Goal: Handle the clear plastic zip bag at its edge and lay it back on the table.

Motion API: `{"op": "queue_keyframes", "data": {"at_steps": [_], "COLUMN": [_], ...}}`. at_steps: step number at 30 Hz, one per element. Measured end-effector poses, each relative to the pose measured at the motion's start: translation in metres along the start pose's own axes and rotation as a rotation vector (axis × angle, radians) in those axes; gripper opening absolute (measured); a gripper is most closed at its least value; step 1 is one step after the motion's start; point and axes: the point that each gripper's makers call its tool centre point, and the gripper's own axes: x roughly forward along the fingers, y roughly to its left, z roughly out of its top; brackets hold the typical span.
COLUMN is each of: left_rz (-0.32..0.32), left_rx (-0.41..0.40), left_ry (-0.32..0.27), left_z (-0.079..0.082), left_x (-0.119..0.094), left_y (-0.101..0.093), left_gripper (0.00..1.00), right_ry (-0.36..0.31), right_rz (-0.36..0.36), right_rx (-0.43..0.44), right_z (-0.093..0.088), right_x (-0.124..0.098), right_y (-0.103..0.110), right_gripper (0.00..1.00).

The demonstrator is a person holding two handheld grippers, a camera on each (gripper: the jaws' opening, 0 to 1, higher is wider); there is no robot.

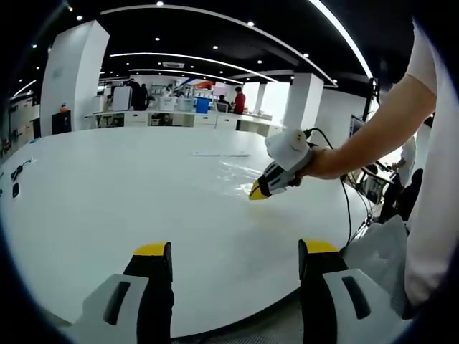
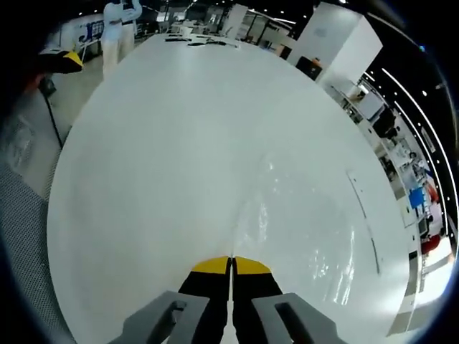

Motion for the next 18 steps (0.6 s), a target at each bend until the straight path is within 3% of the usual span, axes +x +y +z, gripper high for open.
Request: {"op": "queue_keyframes", "data": {"at_steps": [18], "left_rz": [-0.023], "left_rx": [0.018], "left_ry": [0.028], "left_z": [-0.003], "left_x": [0.002], "left_y": [-0.006], "left_gripper": [0.69], "right_ry": [-0.125], "right_rz": [-0.005], "right_rx": [0.113], "right_z": [0.012], "right_x": [-0.045], "right_y": [-0.014], "right_gripper": [0.00]}}
